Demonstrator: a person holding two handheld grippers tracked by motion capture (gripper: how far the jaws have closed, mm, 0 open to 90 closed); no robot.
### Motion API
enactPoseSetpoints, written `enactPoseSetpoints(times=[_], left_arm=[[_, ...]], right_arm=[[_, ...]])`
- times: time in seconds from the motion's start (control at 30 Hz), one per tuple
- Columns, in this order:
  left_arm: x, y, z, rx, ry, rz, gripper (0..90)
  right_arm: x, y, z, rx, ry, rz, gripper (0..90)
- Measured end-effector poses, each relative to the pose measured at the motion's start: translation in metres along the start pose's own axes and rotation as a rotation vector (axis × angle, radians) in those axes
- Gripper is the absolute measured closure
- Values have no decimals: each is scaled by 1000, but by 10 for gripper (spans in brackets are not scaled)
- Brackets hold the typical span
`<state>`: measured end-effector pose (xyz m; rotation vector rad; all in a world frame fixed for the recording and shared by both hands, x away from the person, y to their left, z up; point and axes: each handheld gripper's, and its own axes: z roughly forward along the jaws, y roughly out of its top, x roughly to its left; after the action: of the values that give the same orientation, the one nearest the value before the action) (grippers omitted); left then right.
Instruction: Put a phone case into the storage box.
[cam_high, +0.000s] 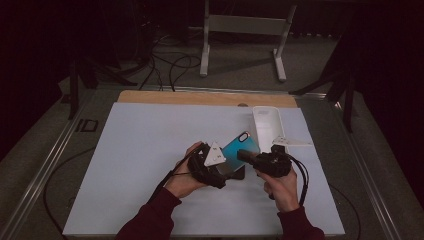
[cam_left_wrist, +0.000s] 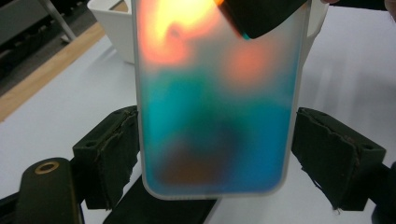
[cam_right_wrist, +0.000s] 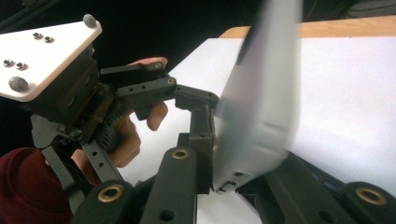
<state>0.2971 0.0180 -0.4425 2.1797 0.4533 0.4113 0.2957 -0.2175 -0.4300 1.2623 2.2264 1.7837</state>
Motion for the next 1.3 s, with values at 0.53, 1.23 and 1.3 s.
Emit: enactPoseSetpoints(times=[0.53, 1.23, 1.3], left_arm=[[10, -7, -5, -25, -52, -61, 85], [8, -10, -5, -58, -308, -101, 189], [9, -11, -6, -62, -301, -101, 250]], right_arm=[[1, 0, -5, 23, -20, -84, 823], [15, 6, -13, -68, 180, -167, 824], [14, 6, -14, -72, 182, -171, 824]])
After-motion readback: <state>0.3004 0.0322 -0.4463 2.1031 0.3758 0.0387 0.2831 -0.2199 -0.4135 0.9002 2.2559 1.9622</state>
